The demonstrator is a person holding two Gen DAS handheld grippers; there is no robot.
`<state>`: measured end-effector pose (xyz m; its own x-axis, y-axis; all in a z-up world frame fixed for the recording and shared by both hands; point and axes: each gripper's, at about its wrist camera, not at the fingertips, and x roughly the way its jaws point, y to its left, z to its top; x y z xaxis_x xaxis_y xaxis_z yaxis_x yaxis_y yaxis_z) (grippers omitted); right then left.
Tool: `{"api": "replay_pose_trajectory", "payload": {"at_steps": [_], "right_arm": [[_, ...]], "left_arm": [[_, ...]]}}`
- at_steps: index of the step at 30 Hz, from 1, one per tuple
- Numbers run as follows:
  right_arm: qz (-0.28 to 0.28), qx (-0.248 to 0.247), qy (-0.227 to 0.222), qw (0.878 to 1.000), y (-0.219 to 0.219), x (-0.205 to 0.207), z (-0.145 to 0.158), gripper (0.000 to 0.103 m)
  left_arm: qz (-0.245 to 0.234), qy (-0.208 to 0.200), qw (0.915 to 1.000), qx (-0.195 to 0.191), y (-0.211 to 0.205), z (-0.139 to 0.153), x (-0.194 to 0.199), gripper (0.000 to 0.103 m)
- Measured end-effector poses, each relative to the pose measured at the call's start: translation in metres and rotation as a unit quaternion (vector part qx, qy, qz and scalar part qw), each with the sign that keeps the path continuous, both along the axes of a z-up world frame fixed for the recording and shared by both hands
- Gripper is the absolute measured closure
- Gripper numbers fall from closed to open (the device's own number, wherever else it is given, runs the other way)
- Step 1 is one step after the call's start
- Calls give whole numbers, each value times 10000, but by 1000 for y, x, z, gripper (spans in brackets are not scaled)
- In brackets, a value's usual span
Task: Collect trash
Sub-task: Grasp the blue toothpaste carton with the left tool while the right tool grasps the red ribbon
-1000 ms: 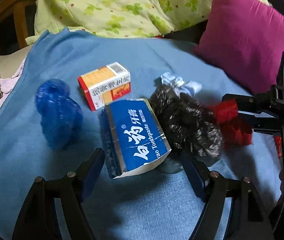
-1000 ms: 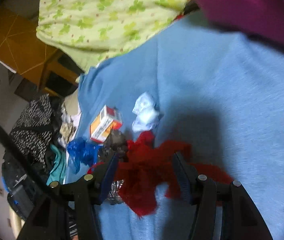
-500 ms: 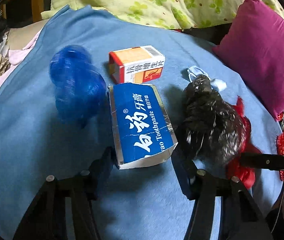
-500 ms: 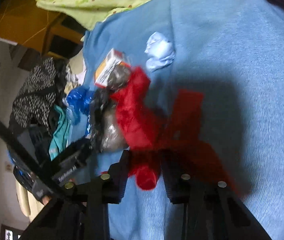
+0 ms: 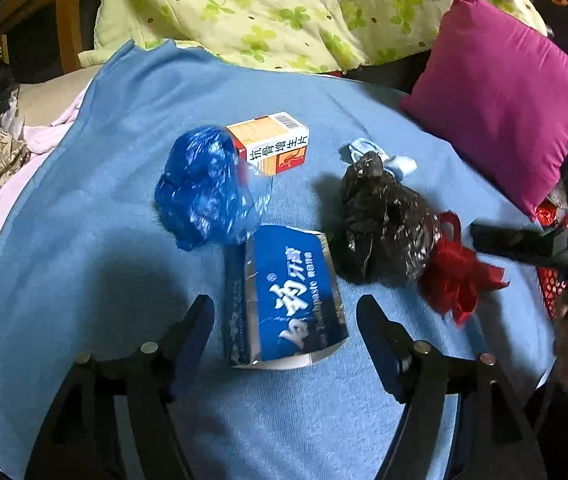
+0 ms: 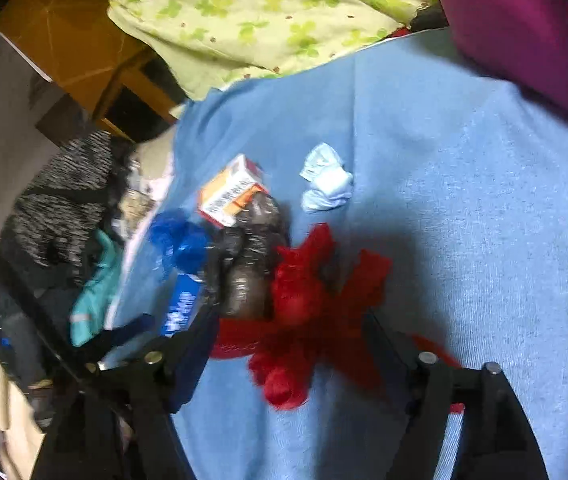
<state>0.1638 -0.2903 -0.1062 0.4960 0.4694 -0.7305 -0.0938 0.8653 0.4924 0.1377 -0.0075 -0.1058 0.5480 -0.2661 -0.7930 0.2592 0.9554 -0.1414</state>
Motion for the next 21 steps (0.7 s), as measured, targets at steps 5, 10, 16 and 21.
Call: {"api": "replay_pose_trajectory", "payload": {"at_steps": [5,10,16,21], "right_arm": [[127,-286,568,9979,19,12,-27,54],[396,-705,449,9957,35,8,-27,69],[254,-656,200,9973,18,-9,-15,75],[35,-457,-302,9985,8,-30,13,75]], "left_arm": [[15,150,9996,233,-13,-16,14,29],[212,411,9988,155,-9,-32,25,38],[418,186,9989,105,2,-24,21,46],[527,-234,9983,101,6,1,-3,46]]}}
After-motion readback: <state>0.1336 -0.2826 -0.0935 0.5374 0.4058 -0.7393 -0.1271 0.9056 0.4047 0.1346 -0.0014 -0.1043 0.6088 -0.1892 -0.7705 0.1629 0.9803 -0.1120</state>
